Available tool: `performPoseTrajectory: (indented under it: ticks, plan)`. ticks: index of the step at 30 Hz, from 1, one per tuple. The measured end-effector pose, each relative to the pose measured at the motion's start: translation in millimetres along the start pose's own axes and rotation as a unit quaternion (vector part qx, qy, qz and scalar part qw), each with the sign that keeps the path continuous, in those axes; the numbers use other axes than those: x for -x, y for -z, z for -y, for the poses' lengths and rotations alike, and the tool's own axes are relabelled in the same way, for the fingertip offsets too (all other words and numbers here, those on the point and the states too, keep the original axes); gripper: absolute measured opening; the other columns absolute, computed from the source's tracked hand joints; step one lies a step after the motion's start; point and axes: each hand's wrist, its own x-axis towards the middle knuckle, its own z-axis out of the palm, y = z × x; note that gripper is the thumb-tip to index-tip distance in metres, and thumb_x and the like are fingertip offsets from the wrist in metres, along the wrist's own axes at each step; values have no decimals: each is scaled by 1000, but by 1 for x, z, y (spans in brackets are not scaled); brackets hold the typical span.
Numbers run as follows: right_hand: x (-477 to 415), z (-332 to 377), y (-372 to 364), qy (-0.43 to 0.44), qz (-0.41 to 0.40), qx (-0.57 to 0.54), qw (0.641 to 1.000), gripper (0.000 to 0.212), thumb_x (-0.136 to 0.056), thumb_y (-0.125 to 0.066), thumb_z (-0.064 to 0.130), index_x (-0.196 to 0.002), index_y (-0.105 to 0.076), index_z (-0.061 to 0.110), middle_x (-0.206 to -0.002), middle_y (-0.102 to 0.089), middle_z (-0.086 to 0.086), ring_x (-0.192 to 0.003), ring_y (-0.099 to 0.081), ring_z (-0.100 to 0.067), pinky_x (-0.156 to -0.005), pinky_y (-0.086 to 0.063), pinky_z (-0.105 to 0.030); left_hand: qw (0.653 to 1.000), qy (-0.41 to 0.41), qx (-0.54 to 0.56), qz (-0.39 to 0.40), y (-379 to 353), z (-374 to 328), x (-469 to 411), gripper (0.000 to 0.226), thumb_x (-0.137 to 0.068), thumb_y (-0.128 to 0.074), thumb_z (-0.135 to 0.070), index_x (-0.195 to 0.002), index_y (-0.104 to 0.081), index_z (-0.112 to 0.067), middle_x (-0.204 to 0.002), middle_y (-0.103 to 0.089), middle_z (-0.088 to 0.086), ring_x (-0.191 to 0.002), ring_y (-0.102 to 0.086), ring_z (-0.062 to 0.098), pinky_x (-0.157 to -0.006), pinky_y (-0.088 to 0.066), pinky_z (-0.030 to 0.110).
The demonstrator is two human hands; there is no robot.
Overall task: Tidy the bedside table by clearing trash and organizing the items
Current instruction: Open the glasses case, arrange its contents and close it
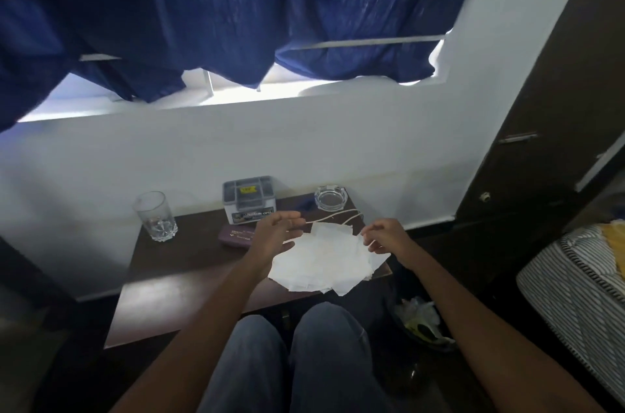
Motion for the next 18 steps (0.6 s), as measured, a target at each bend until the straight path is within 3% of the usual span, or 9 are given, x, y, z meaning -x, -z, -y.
performPoseTrajectory:
  ticks: [4, 7, 10, 13, 18]
  plan:
    - [23, 32, -21, 28, 47, -3, 998, 12, -84, -54, 4, -82, -65, 6, -67, -63, -7, -55, -57, -16, -54, -44, -21, 1000, -14, -7, -24, 22, -4, 18, 18, -94, -46, -10, -98, -64, -14, -97, -70, 1, -92, -64, 21, -93, -47, 39]
    - [38, 52, -39, 49, 80, 0, 996, 11, -85, -55, 7, -81, -65, 9, -70, -65, -6, -56, -59, -14, -55, -45, -21, 999, -30, -3, -35, 40, -6, 32, 21, -95, -46, -7, -107, -63, -7, -108, -68, 11, -89, -64, 23, -90, -50, 40]
    - [52, 67, -59, 67, 104, -6, 992, 12, -86, -54, 8, -80, -65, 10, -71, -64, -6, -56, -58, -14, -56, -44, -21, 998, -40, 2, -54, 57, -9, 48, 21, -95, -45, -6, -108, -62, -5, -107, -67, 11, -81, -64, 19, -69, -56, 27]
    - [64, 78, -80, 86, 114, -22, 990, 14, -87, -55, 7, -78, -65, 11, -70, -64, -6, -56, -58, -14, -56, -45, -21, 996, -58, -1, -67, 71, -9, 63, 23, -96, -43, -6, -110, -61, -4, -102, -67, 8, -74, -62, 14, -51, -51, 14]
    - [75, 78, -113, 97, 104, -45, 989, 15, -87, -51, 4, -83, -66, 4, -67, -63, -7, -53, -57, -14, -55, -44, -21, 992, -73, -6, -105, 87, 5, 69, 22, -96, -42, -8, -93, -63, -15, -98, -69, 4, -80, -64, 14, -70, -47, 26]
